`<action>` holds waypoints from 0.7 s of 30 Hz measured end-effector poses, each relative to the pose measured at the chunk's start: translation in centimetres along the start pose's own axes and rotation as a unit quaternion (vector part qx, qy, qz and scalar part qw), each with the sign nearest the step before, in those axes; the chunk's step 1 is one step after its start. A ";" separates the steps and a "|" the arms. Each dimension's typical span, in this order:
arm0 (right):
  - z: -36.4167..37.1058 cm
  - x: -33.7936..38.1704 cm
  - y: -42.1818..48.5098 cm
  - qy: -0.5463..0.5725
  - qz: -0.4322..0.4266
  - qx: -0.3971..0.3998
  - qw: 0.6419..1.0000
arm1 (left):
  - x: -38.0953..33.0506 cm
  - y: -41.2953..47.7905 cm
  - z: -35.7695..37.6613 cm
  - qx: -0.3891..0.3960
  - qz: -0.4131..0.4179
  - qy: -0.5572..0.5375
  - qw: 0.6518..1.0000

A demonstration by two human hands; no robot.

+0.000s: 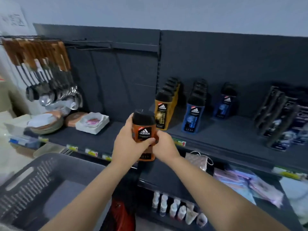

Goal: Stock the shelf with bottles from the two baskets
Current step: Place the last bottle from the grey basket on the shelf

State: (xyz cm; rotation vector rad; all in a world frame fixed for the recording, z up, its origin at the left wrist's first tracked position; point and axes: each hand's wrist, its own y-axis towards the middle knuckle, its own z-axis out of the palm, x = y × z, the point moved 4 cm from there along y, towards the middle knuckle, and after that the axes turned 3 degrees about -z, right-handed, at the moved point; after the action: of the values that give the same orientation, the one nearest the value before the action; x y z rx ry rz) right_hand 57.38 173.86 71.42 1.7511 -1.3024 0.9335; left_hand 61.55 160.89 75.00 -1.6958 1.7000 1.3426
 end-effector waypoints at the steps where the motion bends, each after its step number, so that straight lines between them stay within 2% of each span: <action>1: -2.4 -0.5 -0.4 -0.003 0.000 -0.013 1.000 | -1.5 0.1 1.7 0.013 0.020 -0.008 1.000; 11: -22.3 -7.1 -1.7 -0.042 0.016 -0.119 0.992 | -12.7 2.6 18.8 0.107 0.100 -0.074 0.986; 21: -30.5 -14.6 3.4 -0.019 0.044 -0.150 0.988 | -15.4 7.8 31.3 0.120 0.093 -0.048 0.987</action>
State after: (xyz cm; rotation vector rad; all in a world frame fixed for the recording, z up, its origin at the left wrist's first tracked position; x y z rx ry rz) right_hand 47.30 206.27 72.89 1.4957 -1.4705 0.7124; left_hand 46.58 193.35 75.60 -1.3461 1.9147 1.2174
